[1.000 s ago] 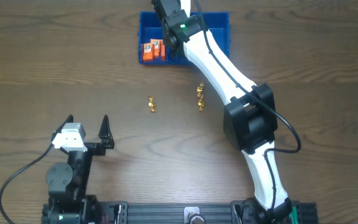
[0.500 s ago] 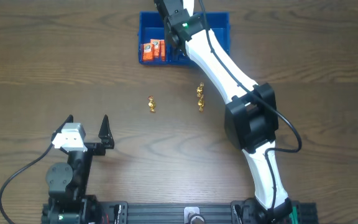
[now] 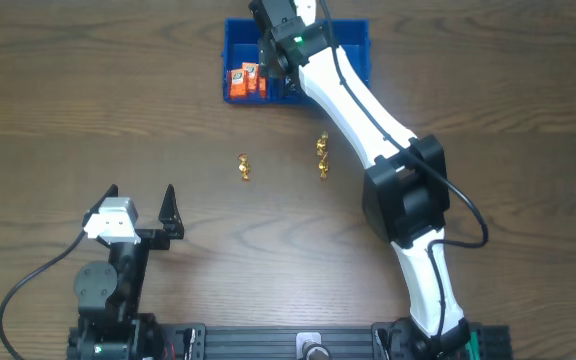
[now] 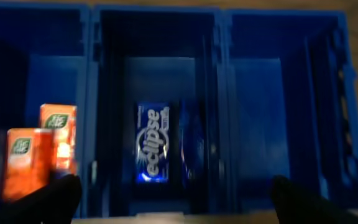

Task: Sort Candies Into Trays

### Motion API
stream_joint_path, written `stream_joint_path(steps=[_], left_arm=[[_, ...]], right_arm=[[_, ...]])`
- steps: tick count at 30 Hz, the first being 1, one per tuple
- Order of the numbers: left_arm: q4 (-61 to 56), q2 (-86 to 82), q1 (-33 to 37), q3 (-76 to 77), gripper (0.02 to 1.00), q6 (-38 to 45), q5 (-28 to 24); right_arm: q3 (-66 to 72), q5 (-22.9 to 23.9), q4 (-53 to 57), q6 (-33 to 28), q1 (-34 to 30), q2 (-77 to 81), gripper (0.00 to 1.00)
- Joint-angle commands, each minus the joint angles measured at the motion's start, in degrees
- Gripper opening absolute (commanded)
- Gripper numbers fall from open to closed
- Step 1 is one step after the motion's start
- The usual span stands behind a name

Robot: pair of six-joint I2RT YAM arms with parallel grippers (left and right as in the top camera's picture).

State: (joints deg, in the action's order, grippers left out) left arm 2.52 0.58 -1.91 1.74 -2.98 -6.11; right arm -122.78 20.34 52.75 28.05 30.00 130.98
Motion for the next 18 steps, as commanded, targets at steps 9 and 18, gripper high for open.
stream_joint_path(steps=[9,18], left_arm=[[1.3,-0.4,0.2,-1.5,0.996,-0.4,-1.1],[1.3,-0.4,0.2,-1.5,0.998,-0.4,-1.1]], right_arm=[[6.3,-2.3,10.1,9.2,15.5,-11.1,1.000],[26.6,-11.5,-4.3,14.0,16.8,-10.7,1.000]])
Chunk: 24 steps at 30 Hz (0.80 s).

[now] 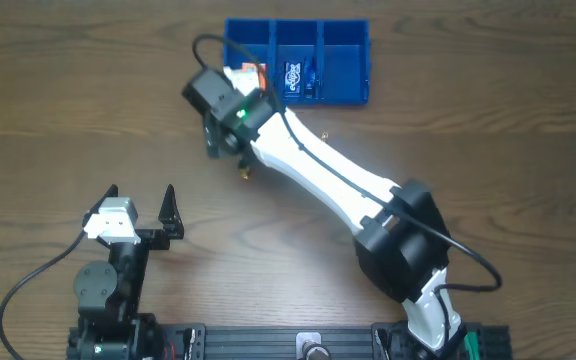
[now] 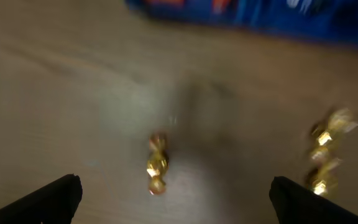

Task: Sort Candies Into Trays

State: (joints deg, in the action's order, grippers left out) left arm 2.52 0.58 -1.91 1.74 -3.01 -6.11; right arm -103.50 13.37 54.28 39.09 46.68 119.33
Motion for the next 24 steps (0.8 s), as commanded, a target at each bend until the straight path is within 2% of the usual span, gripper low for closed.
stream_joint_path(steps=[1,10,18,22,24], left_arm=[[1.3,-0.4,0.2,-1.5,0.998,-0.4,-1.1],[1.3,-0.4,0.2,-1.5,0.998,-0.4,-1.1],[1.3,-0.4,0.2,-1.5,0.996,-0.4,-1.1],[1.3,-0.4,0.2,-1.5,0.998,-0.4,-1.1],[1.3,-0.4,0.2,-1.5,0.998,-0.4,-1.1]], right_arm=[[8.3,-4.5,-6.9,3.0,0.3,1.4,1.000],[8.7,-4.4,-10.8,3.2,1.0,6.7,0.991],[8.1,-2.7,-11.4,5.7,1.0,8.9,0.978],[8.1,-2.7,-11.2,5.7,1.1,8.9,0.921],[8.1,-2.3,-10.9,5.7,1.1,9.0,0.833]])
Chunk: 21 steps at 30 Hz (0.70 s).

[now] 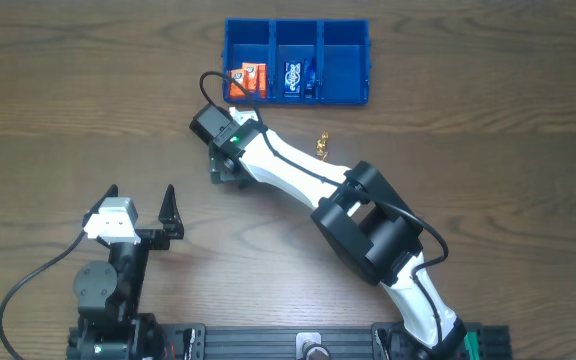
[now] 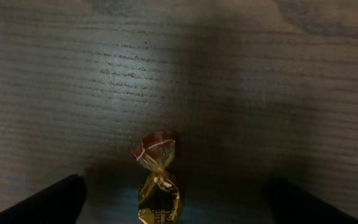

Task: Sort Candies Into Trays

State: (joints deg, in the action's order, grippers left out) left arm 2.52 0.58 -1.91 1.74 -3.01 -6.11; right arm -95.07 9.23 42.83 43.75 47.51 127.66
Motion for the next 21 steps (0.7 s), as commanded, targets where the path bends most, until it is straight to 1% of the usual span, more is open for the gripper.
stream_joint_path(steps=[1,2,3,5,7,14,16,21], left_arm=[[1.3,-0.4,0.2,-1.5,0.998,-0.4,-1.1],[1.3,-0.4,0.2,-1.5,0.998,-0.4,-1.1],[1.3,-0.4,0.2,-1.5,0.998,-0.4,-1.1],[1.3,-0.4,0.2,-1.5,0.996,-0.4,-1.1],[1.3,-0.4,0.2,-1.5,0.998,-0.4,-1.1],[1.3,-0.4,0.2,-1.5,0.996,-0.4,-1.1],[1.3,-0.4,0.2,-1.5,0.998,-0.4,-1.1],[1.3,-0.4,0.2,-1.5,0.998,-0.4,-1.1]], right_arm=[[-0.3,2.2,0.5,1.0,0.3,0.7,0.798],[-0.3,2.5,0.5,1.0,0.3,0.7,0.752],[-0.3,2.7,0.5,1.0,0.3,0.7,0.684],[-0.3,2.7,0.5,1.0,0.4,0.6,0.603],[-0.3,2.7,0.5,1.0,0.5,0.7,0.489],[-0.3,2.7,0.3,1.0,0.6,0.7,0.224],[-0.3,2.7,0.1,1.0,0.7,0.7,0.176],[-1.0,2.7,0.4,1.0,0.8,0.6,0.139]])
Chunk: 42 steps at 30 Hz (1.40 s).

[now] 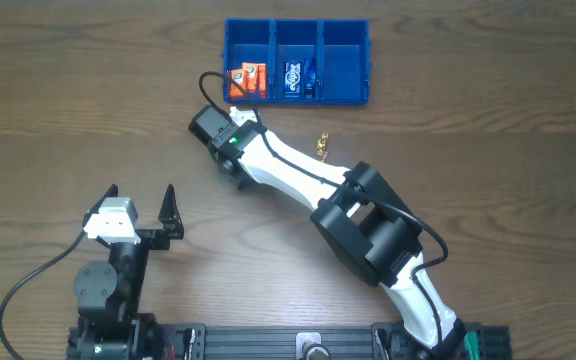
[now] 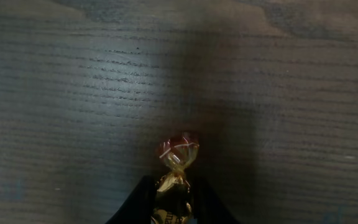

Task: Sort Candies Into Trays

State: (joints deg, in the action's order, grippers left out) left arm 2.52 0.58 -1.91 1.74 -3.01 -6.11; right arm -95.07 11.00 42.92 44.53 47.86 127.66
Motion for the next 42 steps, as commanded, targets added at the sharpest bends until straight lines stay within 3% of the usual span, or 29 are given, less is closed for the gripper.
stream_joint_path(steps=[1,5,7,15,19,23,29,42], left_arm=[[1.3,-0.4,0.2,-1.5,0.998,-0.4,-1.1],[1.3,-0.4,0.2,-1.5,0.998,-0.4,-1.1],[1.3,-0.4,0.2,-1.5,0.998,-0.4,-1.1],[1.3,-0.4,0.2,-1.5,0.998,-0.4,-1.1],[1.3,-0.4,0.2,-1.5,0.998,-0.4,-1.1],[1.3,-0.4,0.2,-1.5,0.998,-0.4,-1.1],[1.3,-0.4,0.2,-1.5,0.998,-0.4,-1.1],[1.3,-0.4,0.2,-1.5,0.998,-0.4,-1.1]], right_arm=[[-2.4,1.0,1.6,-0.2,0.4,0.2,0.126],[-5.5,3.2,3.8,-4.6,-0.8,-4.3,0.110],[-7.5,5.3,5.7,-7.3,-2.7,-9.0,0.064],[-9.2,13.9,5.2,-18.3,-12.9,-23.2,0.060],[-8.9,14.1,2.9,-22.2,-18.9,-23.1,0.053],[-7.6,14.4,0.2,-22.3,-23.2,-20.8,0.036],[-7.6,8.7,-0.8,-22.3,-28.3,-15.9,0.036],[-7.6,6.6,-5.1,-23.9,-28.9,-8.6,0.036]])
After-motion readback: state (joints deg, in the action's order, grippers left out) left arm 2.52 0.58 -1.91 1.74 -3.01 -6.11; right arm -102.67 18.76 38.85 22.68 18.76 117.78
